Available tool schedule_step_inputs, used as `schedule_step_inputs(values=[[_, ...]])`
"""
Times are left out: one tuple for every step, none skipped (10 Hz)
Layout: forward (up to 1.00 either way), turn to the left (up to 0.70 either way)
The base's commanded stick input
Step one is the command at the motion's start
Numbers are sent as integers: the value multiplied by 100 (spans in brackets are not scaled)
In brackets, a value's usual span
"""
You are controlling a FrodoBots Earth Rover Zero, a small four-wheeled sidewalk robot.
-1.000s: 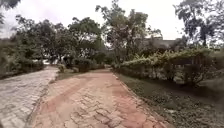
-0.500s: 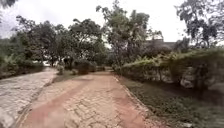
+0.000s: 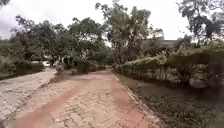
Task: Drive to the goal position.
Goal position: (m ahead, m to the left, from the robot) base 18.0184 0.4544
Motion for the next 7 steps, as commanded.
schedule_step_inputs(values=[[70,35],[70,33],[70,16],[70,0],[70,0],[70,0],[70,0]])
